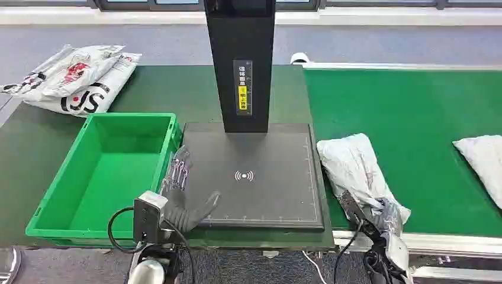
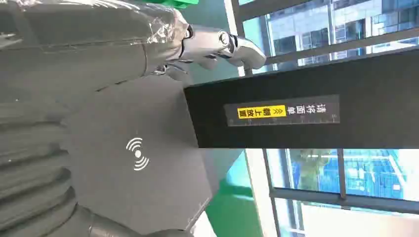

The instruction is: Moved the parcel from conveyor to table for the left to box.

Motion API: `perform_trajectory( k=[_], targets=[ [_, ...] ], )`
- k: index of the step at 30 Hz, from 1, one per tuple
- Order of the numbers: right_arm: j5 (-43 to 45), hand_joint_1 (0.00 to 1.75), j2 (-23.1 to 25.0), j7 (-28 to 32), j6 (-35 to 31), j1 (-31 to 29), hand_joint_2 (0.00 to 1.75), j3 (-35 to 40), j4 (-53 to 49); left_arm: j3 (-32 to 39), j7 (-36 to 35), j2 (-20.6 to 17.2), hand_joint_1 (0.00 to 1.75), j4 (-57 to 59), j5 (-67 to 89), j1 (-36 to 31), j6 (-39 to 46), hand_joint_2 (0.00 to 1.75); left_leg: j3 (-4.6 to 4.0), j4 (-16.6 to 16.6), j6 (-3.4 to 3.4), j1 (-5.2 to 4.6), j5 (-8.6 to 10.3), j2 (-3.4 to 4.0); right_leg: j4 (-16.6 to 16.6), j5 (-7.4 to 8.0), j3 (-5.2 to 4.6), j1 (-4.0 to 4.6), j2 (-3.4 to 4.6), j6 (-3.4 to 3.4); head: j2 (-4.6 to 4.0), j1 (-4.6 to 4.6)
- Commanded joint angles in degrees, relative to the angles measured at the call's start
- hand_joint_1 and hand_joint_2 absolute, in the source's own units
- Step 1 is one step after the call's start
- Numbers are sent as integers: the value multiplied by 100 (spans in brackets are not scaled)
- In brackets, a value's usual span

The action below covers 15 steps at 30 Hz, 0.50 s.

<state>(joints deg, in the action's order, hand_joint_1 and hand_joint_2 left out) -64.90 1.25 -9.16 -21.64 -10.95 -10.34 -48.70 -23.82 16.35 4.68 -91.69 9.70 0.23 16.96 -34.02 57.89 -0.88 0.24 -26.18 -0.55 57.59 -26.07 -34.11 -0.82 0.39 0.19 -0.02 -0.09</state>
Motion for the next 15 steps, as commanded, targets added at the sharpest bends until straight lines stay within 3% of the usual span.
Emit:
perform_trajectory(
  k=[1,3,6,10,15],
  targets=[
    [740,175,181,596,-825,560,175,489,-2591,284,-28,68,0,91,65,12,0,175,0,0,1,-4,-5,15,3,-3,-5,-3,9,-2,2,2],
    [1137,175,225,966,-1102,677,175,593,-3123,258,-23,63,0,124,71,-8,9,175,0,0,1,-4,-4,11,4,-3,-5,-4,6,-2,0,2],
    [1123,175,245,965,-1110,737,175,656,-3371,245,-17,66,0,160,72,-24,5,175,-3,-2,1,-5,-4,10,3,-5,-7,-6,5,-2,0,2],
    [1755,175,251,1717,-1664,766,175,997,-3977,185,42,58,0,277,42,-109,-18,175,4,-4,0,0,-7,13,-3,-5,0,0,7,-1,0,0],
    [1778,175,266,1792,-1715,777,175,1110,-4215,163,64,57,0,325,30,-136,-24,175,-6,-2,0,-1,-5,13,-1,-5,-10,-4,8,1,0,2]
  ],
)
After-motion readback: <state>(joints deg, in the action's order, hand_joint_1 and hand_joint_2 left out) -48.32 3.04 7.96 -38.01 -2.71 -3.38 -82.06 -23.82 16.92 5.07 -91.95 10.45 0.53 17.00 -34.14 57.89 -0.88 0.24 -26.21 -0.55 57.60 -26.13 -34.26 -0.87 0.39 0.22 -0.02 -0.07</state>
